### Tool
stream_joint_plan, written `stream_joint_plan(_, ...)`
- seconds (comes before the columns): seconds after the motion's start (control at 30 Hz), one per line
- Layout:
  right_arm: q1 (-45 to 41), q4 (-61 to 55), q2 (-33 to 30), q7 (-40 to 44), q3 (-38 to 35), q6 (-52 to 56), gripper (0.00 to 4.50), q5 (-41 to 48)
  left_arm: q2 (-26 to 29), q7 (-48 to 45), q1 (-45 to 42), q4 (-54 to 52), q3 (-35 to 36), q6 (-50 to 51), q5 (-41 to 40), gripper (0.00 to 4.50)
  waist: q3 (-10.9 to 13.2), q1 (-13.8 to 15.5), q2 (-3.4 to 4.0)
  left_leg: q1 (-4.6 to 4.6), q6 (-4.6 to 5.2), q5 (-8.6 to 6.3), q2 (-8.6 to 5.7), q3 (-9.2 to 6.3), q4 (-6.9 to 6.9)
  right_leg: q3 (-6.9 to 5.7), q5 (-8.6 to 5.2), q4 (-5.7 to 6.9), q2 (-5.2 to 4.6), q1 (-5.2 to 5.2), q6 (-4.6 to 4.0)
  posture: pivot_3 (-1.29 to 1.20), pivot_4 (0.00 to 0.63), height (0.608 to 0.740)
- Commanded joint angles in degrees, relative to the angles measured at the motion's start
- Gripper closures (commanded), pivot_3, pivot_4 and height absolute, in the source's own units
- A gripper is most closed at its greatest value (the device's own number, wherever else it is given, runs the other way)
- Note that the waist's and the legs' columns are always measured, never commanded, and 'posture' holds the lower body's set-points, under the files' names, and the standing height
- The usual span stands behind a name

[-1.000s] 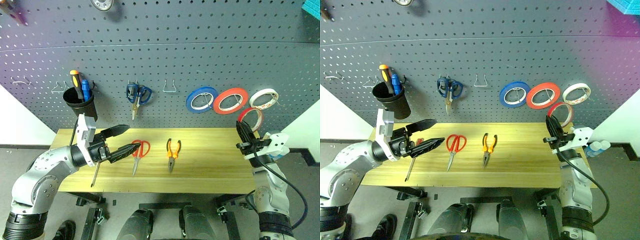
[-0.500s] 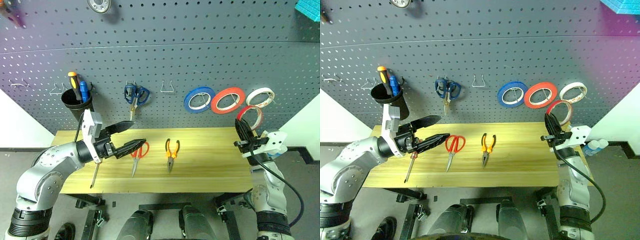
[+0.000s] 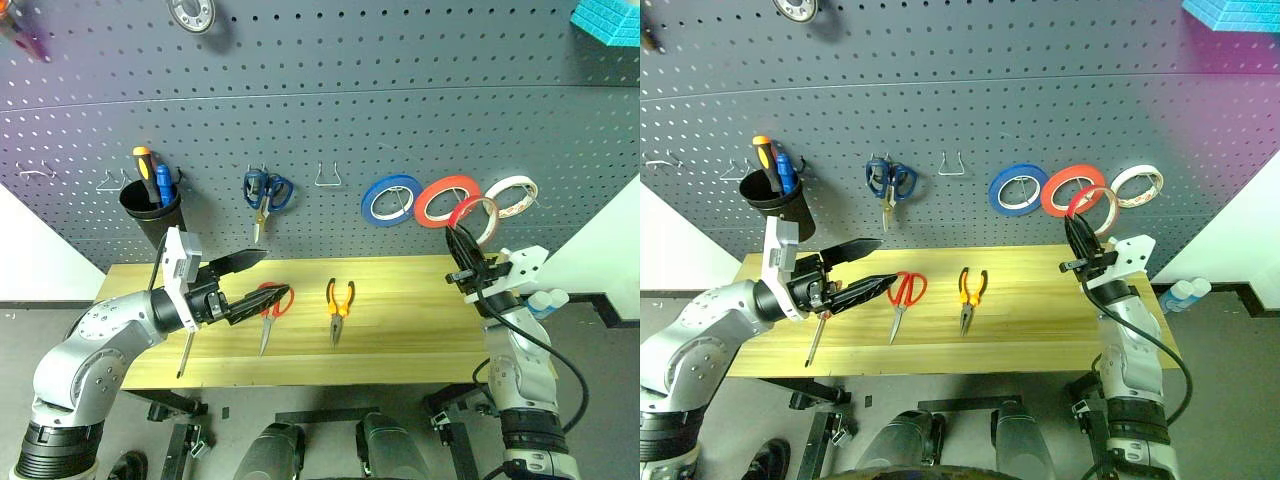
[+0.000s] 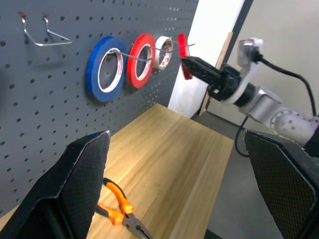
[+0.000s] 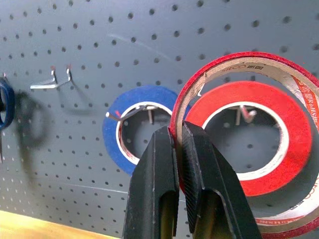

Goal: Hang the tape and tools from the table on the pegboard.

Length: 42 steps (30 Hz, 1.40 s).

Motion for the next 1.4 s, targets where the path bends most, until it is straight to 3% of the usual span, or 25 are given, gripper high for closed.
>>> stream_joint_plan(0.03,-2.83,2.50,-1.08,0.79,-0.26,-2.15,4.47,-1.08,0.21,1.69,0.29,-3.61,1.40,-0.09,-0.99,0.00,0.00,0.05,0.00,0.03,0.00,0.00,0.00,0.01,0.00,0.01,0.00,0.00,0.00,0.03,0.00,-0.03,0.091,0.740)
stream_joint_plan(0.67,-15.17,24.03,-3.02,6.72,-0.37,-8.76,4.47,-3.24,1.05,4.10,2.94,-5.44,3.12,-0.55,-1.40,0.00,0.00,0.52,-0.01,0.17,0.00,0.01,0.00,0.08,-0.04,0.08,0.03,0.01,0.02,0.10,0.01,0.08,0.088,0.740)
stream_joint_plan(0.7,-15.48,24.80,-3.07,6.97,-0.56,-8.90,3.88,-3.15,1.09,4.14,3.12,-5.59,3.23,-0.54,-1.46,0.00,0.00,0.53,-0.01,0.21,-0.01,0.01,0.00,0.08,-0.04,0.08,0.03,0.01,0.02,0.13,0.01,0.08,0.088,0.740)
stream_joint_plan(0.97,-15.19,25.73,-2.67,6.99,0.42,-10.22,1.30,-4.79,1.28,2.19,3.33,-3.21,3.29,-1.86,-0.53,0.00,0.00,0.59,-0.01,0.36,0.00,0.01,0.00,0.10,-0.09,0.11,0.03,0.01,0.02,0.25,0.01,0.07,0.087,0.740)
stream_joint_plan(1.4,-6.34,16.44,4.43,10.07,8.74,-3.98,1.30,-5.20,-0.27,1.41,9.72,-4.41,4.09,-6.05,1.14,0.00,0.00,0.73,-0.02,0.42,0.00,0.00,0.03,0.09,-0.12,0.12,0.02,-0.01,0.02,0.32,0.00,0.11,0.098,0.740)
